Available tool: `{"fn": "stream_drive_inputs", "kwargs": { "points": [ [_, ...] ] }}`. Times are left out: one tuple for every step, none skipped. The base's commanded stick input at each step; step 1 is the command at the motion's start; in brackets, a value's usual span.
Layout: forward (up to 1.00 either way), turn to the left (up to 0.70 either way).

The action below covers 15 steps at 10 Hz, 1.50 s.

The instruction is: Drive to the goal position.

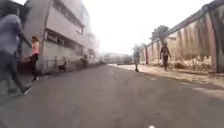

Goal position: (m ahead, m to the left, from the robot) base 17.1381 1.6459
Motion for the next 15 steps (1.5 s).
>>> {"fn": "stream_drive_inputs", "kwargs": {
  "points": [
    [1.00,0.00],
    [1.00,0.00],
    [1.00,0.00],
    [1.00,0.00],
    [1.00,0.00],
    [1.00,0.00],
    [1.00,0.00],
    [1.00,0.00],
    [1.00,0.00],
    [1.00,0.00],
    [1.00,0.00],
    [1.00,0.00],
    [1.00,0.00],
    [1.00,0.00],
    [1.00,0.00]
  ]
}}
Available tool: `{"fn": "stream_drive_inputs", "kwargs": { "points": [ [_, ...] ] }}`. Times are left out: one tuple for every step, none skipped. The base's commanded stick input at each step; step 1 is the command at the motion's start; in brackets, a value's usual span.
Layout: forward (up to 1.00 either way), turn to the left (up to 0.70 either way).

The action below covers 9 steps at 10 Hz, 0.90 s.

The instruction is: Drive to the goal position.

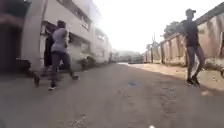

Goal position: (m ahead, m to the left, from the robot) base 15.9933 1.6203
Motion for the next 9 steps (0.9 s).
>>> {"fn": "stream_drive_inputs", "kwargs": {
  "points": [
    [1.00,0.00],
    [1.00,0.00],
    [1.00,0.00],
    [1.00,0.00],
    [1.00,0.00],
    [1.00,0.00],
    [1.00,0.00],
    [1.00,0.00],
    [1.00,0.27]
  ]
}}
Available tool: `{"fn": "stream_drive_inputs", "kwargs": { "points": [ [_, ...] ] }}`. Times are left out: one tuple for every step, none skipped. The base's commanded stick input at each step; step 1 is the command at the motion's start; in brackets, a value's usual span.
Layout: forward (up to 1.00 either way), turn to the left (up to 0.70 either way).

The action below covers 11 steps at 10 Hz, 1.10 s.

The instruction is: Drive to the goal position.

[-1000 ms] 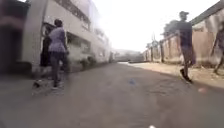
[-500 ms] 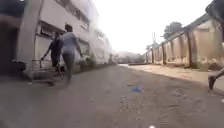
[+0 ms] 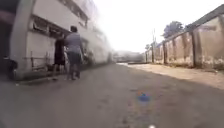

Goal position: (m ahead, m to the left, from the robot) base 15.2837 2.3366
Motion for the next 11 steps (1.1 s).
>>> {"fn": "stream_drive_inputs", "kwargs": {
  "points": [
    [1.00,0.17],
    [1.00,0.00],
    [1.00,0.00],
    [1.00,0.00],
    [1.00,0.00],
    [1.00,0.00],
    [1.00,0.00],
    [1.00,0.00],
    [1.00,0.00],
    [1.00,0.00],
    [1.00,0.00]
  ]
}}
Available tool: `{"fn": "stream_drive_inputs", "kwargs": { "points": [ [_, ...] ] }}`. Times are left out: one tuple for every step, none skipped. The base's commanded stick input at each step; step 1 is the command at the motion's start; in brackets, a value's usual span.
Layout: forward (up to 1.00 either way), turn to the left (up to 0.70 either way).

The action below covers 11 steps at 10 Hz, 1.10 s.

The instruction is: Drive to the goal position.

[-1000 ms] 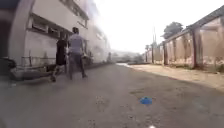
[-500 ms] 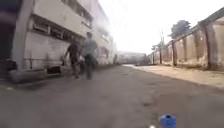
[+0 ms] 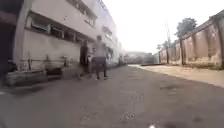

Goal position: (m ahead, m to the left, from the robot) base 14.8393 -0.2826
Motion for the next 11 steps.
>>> {"fn": "stream_drive_inputs", "kwargs": {
  "points": [
    [1.00,0.00],
    [1.00,0.00],
    [1.00,-0.06],
    [1.00,-0.25],
    [1.00,-0.27],
    [1.00,0.00],
    [1.00,0.00],
    [1.00,0.00],
    [1.00,0.00],
    [1.00,-0.05],
    [1.00,-0.21]
  ]
}}
